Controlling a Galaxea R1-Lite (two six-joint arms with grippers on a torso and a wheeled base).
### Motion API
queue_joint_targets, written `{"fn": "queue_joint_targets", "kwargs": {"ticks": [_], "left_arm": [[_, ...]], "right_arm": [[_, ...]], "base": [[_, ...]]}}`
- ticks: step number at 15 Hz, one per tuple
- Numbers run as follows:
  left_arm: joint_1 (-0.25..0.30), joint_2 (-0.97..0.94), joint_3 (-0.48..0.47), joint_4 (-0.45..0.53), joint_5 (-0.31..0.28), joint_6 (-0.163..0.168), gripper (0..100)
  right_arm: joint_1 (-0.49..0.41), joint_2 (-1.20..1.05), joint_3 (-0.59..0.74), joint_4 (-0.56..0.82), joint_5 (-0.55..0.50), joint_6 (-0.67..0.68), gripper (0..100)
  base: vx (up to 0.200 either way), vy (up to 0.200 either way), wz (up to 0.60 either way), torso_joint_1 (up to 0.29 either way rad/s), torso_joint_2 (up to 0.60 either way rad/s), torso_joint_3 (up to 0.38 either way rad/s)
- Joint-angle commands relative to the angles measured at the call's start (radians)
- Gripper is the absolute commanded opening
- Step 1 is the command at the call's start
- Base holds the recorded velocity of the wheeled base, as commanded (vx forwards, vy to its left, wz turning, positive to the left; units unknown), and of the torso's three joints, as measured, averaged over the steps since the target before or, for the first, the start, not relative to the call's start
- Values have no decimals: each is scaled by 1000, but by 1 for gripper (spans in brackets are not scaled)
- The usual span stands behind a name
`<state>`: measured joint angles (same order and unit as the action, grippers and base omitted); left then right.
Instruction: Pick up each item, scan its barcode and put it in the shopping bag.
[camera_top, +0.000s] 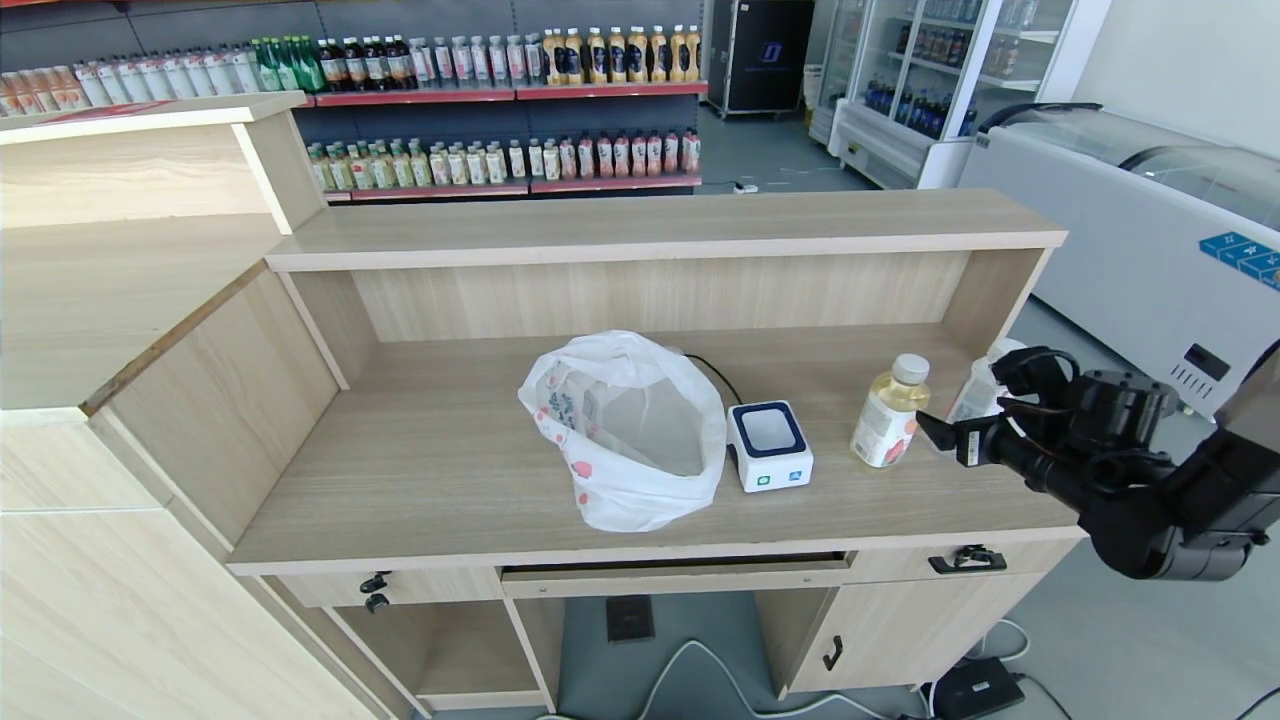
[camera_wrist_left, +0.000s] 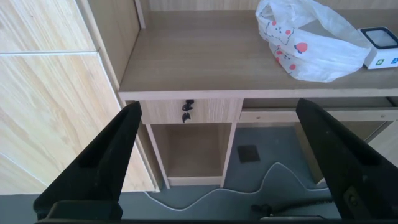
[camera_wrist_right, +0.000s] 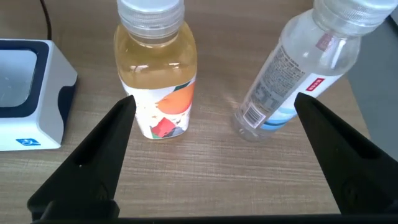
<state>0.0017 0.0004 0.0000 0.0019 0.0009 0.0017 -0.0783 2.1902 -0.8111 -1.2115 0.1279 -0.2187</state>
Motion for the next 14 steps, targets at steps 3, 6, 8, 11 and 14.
{"fn": "queue_joint_targets", "kwargs": {"ticks": [3,6,8,11,14], "left_arm": [[0,0,0,0,1,0,100],[0,0,0,0,-1,0,100],[0,0,0,0,1,0,100],[0,0,0,0,1,0,100],[0,0,0,0,1,0,100]], "right_arm": [[34,66,-45,-2,-4,-10,100],[52,105,-96,-6,-30,-18,100],[64,132,-142,-6,-44,-18,100],[71,174,-172,-5,-39,-11,100],[75,197,-186,-5,-37,-2,100]], "base": [[0,0,0,0,0,0],[0,0,0,0,0,0],[0,0,0,0,0,0],[0,0,0,0,0,0],[0,0,0,0,0,0]]}}
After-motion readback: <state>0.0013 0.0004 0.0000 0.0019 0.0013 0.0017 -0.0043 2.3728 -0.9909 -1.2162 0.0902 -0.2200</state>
